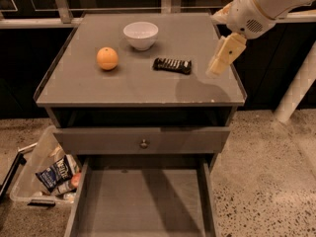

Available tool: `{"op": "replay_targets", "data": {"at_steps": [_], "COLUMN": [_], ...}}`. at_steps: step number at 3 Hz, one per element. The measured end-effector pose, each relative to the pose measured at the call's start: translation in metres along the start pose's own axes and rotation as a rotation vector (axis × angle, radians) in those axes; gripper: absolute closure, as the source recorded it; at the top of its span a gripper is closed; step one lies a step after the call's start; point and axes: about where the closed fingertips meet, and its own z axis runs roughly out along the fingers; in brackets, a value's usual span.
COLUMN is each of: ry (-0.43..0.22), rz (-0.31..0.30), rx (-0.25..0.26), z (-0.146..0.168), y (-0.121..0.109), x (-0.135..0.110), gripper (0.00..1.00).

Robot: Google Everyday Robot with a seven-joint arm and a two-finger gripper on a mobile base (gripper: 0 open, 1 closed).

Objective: Place rxbar chocolate into middle drawer

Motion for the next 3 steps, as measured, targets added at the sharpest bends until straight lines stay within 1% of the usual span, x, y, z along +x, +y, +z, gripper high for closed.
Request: {"op": "replay_targets", "data": {"at_steps": [1,2,3], "ry": [-0.087,-0.194,-0.293], "rz": [-0.006,0.005,0.052], "rx": [-0.005,-0.041,-0.084], "z": [0.026,0.055,0.077], "y": [-0.015,-0.032,-0.047], "x": [-0.021,-0.036,-0.041], "gripper": [0.0,0.0,0.0]}}
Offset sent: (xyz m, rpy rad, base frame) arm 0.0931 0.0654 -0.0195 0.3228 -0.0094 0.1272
